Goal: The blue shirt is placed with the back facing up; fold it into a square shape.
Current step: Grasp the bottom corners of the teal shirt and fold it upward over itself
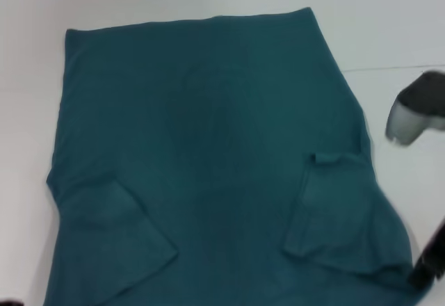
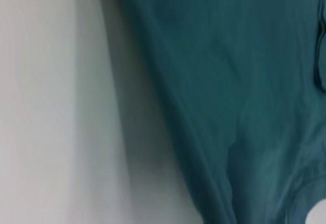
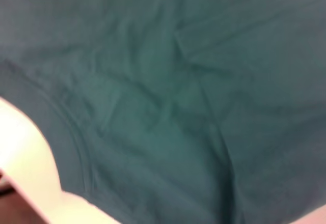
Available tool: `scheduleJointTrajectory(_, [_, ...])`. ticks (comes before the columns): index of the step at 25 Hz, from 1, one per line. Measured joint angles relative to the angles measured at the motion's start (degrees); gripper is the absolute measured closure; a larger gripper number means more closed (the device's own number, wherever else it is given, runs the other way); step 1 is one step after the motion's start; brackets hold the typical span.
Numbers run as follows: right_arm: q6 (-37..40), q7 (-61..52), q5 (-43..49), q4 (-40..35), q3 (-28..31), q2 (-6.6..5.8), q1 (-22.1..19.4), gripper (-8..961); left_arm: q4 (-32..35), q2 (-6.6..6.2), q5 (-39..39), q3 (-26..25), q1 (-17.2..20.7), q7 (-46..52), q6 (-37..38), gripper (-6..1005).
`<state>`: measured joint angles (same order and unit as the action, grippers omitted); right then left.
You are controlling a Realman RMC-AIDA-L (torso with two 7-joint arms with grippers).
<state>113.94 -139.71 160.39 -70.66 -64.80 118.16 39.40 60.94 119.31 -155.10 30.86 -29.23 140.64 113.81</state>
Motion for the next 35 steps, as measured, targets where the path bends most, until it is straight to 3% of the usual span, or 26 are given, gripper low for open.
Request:
scheduleJointTrajectory(8, [0.67,0.09,-2.45,4.51,-10.14,0.50,-1.60,892,0.07,0.78,-5.88,3.47,0.91,-0.42,4.64,916])
scheduleJointTrajectory(14, [0.96,-3.73,-7.54,4.59,-17.78,-0.48,-3.58,892,-0.20,2.05,-8.50,6.56,3.25,-0.44,5.12,911])
scheduleJointTrajectory(20, [0.63,-5.52,-13.84,4.96,-20.44,-2.01,-3.80,890,-0.30,2.79,-8.03,7.80,4.25,-0.86,5.29,906])
scheduleJointTrajectory(23, [0.27,-4.46,-14.06,4.51,-17.70,-2.24,-3.76,887,-0.30,2.66,-6.28,6.04,4.15,-1.58,5.31,903])
scheduleJointTrajectory(27, [0.06,-1.72,-13.87,4.28,-9.63,-2.62,-2.98,884,-0.30,1.86,-2.08,2.44,3.50,-2.07,5.29,900])
scheduleJointTrajectory(35, [-1.35,1.42,-13.76,4.47,11.42,-4.56,0.75,876,-0.28,-1.46,7.29,-7.45,0.42,-2.80,5.19,893])
